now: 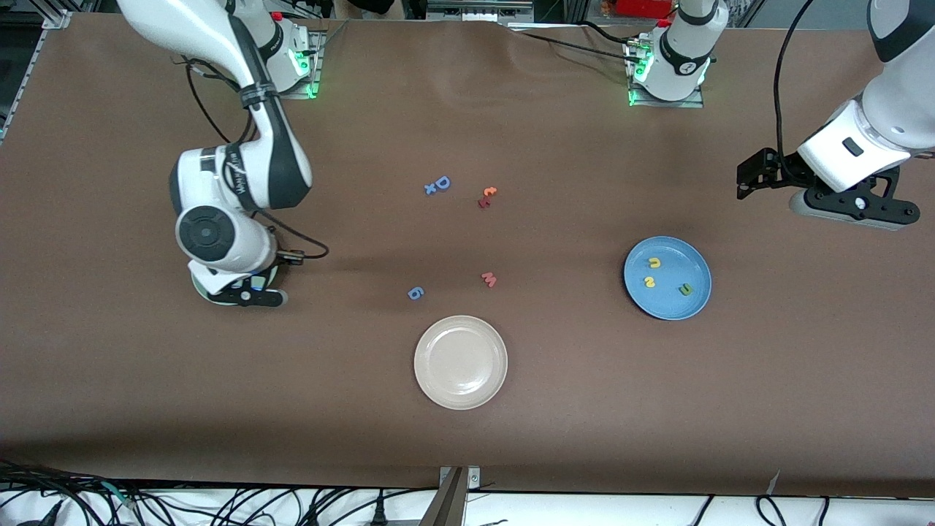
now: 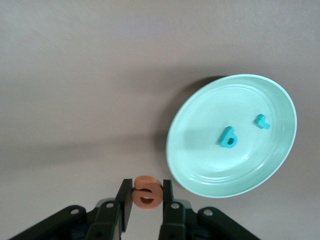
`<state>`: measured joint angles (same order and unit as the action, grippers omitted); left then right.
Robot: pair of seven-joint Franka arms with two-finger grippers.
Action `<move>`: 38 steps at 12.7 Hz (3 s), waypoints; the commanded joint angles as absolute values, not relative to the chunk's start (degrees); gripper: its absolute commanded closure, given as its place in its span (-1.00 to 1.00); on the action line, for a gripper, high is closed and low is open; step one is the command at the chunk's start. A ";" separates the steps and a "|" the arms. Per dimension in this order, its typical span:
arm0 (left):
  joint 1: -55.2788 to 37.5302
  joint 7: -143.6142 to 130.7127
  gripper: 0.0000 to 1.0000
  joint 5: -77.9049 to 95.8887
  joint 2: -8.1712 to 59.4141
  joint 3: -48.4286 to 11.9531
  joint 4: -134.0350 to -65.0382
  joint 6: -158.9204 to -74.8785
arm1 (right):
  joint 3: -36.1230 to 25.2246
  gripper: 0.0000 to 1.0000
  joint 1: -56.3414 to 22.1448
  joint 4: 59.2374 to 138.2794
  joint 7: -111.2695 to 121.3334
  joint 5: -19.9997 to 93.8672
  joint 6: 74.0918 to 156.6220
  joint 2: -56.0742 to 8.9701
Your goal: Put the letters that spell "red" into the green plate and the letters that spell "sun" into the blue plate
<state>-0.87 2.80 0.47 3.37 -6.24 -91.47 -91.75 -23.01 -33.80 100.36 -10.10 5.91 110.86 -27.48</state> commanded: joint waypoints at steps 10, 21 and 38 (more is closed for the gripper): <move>-1.14 3.78 -1.00 1.14 3.60 -6.24 -90.79 -91.67 | -23.73 -0.26 -28.39 117.77 10.72 10.72 131.84 -27.51; -1.14 3.78 -1.00 1.05 3.60 -6.24 -90.79 -91.67 | -26.18 -0.98 -28.56 92.41 5.19 10.55 98.74 -17.93; -1.14 3.78 -1.00 1.05 3.60 -6.24 -90.79 -91.67 | -0.97 -0.97 -4.40 80.81 1.14 -2.81 89.26 -8.11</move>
<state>-0.99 2.80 0.47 3.41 -6.31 -91.45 -91.80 -2.92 -6.37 73.99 1.81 -1.89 84.88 -12.62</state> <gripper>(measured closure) 0.000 0.013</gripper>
